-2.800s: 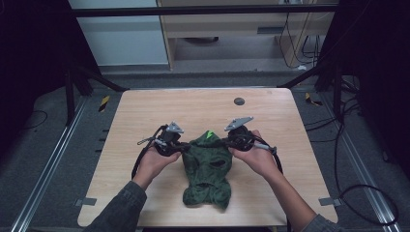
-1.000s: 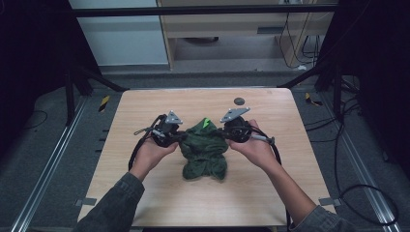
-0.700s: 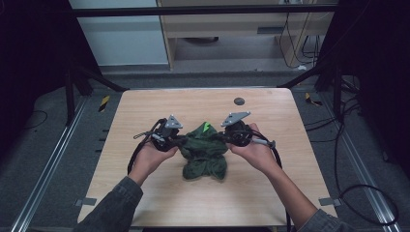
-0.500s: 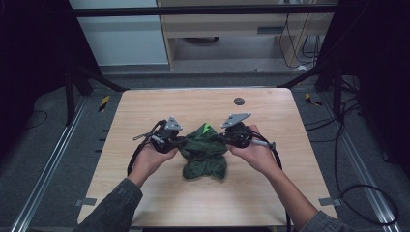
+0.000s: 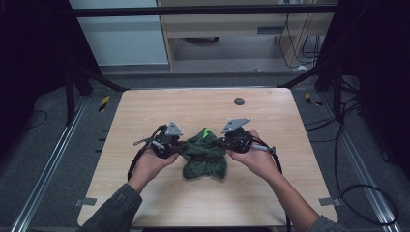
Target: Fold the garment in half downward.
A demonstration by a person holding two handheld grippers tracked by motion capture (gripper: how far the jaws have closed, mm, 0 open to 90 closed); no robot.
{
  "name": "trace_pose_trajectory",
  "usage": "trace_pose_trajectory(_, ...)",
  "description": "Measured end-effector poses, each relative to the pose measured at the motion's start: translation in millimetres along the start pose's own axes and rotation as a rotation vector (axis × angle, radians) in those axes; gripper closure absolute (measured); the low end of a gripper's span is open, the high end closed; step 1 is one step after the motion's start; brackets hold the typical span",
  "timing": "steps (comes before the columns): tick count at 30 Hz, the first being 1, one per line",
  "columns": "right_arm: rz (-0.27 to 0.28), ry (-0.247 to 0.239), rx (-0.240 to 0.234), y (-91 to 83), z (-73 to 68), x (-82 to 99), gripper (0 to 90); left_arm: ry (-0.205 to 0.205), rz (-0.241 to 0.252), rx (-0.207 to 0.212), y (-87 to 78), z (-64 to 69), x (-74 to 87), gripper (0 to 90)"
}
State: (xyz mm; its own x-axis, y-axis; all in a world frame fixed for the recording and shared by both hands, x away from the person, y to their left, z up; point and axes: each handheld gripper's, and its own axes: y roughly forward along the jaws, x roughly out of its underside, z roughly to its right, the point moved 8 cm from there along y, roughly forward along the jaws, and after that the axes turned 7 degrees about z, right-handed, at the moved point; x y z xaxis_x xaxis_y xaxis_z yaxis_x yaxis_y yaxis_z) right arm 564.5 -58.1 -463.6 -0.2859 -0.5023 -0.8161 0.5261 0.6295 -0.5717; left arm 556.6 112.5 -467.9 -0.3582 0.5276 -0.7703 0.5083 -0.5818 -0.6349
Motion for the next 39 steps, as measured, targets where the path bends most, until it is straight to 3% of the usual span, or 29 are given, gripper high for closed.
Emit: trace_pose_trajectory(39, -0.011, -0.021, -0.041, -0.3, -29.9, 19.8, 74.3, -0.001, -0.006, 0.023, 4.2, 22.6, 25.9, 77.2)
